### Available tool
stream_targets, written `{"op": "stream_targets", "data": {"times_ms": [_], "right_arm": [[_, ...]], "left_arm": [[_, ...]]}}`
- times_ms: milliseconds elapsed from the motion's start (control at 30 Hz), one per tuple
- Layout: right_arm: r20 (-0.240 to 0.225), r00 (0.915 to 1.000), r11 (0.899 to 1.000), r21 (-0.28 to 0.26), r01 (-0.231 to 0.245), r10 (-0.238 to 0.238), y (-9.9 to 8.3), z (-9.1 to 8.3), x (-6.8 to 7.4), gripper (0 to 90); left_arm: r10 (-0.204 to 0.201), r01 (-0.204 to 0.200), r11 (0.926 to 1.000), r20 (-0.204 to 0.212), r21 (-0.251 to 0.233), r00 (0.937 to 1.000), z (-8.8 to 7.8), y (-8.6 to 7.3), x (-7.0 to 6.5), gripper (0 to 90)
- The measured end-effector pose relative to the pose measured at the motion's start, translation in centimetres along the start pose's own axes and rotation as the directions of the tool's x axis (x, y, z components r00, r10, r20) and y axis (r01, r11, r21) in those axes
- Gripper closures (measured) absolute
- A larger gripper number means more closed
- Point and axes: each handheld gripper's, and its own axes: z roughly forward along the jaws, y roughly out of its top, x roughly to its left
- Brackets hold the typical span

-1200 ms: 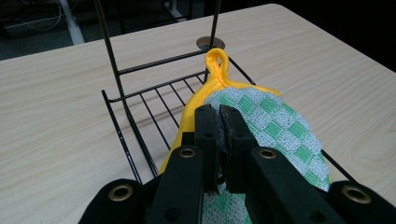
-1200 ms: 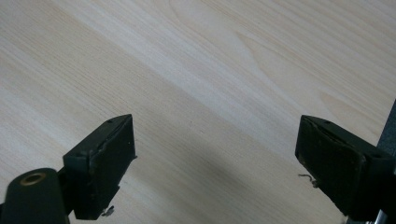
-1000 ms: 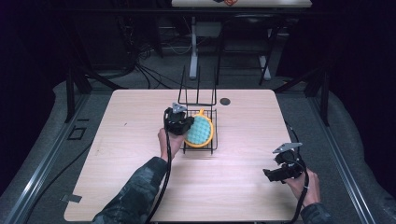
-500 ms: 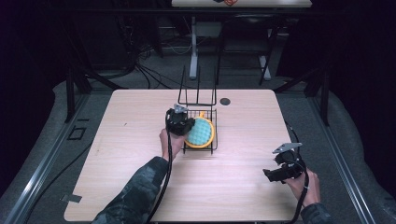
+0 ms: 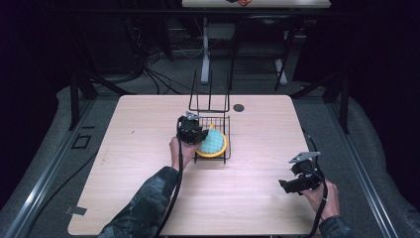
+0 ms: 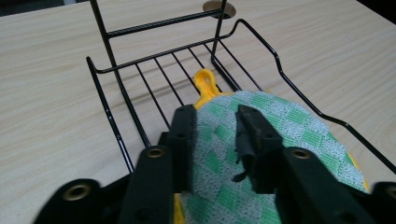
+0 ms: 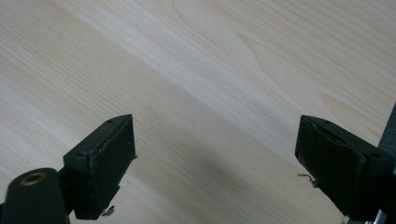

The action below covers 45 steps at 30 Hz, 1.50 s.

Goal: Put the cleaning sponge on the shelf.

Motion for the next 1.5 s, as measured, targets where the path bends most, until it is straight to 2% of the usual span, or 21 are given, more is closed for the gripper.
{"op": "stream_targets", "data": {"times_ms": [100, 167, 200, 400, 533, 633, 900, 1167, 1200, 1433, 1500], "right_arm": [[-0.001, 1.0, 1.0, 0.0, -0.002, 0.002, 0.0, -0.1, 0.0, 11.8], [-0.001, 1.0, 1.0, -0.001, -0.002, 0.002, 0.0, -0.1, 0.0, 11.8], [0.003, 1.0, 1.0, -0.001, 0.001, -0.001, 0.0, 0.0, -0.1, 11.8], [0.001, 1.0, 1.0, 0.0, 0.001, -0.001, 0.0, 0.0, 0.0, 11.8], [0.001, 1.0, 1.0, -0.002, 0.003, -0.003, 0.1, -0.2, 0.1, 11.8], [0.001, 1.0, 1.0, -0.003, 0.002, -0.002, 0.1, -0.2, 0.1, 11.8], [0.002, 1.0, 1.0, -0.013, -0.003, 0.003, 0.1, -0.3, 0.0, 11.8], [0.004, 1.0, 1.0, -0.026, -0.008, 0.008, 0.1, -0.4, 0.0, 11.8], [0.005, 0.9999, 1.0, -0.028, -0.01, 0.01, 0.1, -0.5, 0.0, 11.8], [0.004, 1.0, 0.999, -0.037, -0.006, 0.006, 0.1, -0.6, 0.1, 11.8], [0.003, 1.0, 0.999, -0.037, -0.005, 0.005, 0.1, -0.6, 0.0, 11.8]], "left_arm": [[0.007, -0.007, 1.0, -0.01, 0.0, 0.9999, -0.3, 0.1, -0.1, 48.6], [0.007, -0.007, 1.0, -0.013, -0.001, 0.9999, -0.4, 0.1, -0.1, 45.5], [0.01, -0.01, 0.9999, -0.012, -0.002, 0.9999, -0.5, 0.1, -0.1, 40.6], [0.023, -0.023, 0.9997, -0.009, 0.004, 0.9997, -1.2, 0.2, 0.0, 33.8], [0.033, -0.033, 0.9995, 0.004, -0.005, 0.9995, -2.0, 0.3, 0.1, 26.0], [0.022, -0.022, 0.9997, 0.002, -0.012, 0.9997, -2.3, 0.3, 0.2, 22.6], [0.028, -0.028, 0.9996, 0.0, -0.006, 0.9996, -3.1, 0.2, 0.5, 15.8], [0.026, -0.026, 0.9996, 0.001, -0.008, 0.9997, -4.5, 0.2, 0.8, 13.3], [0.035, -0.035, 0.9994, -0.002, -0.003, 0.9994, -4.7, 0.1, 0.9, 12.6], [0.024, -0.024, 0.9997, -0.005, -0.004, 0.9997, -5.7, -0.3, 1.2, 8.3], [0.003, -0.003, 1.0, 0.002, -0.001, 1.0, -6.0, -0.5, 1.3, 7.4]]}}
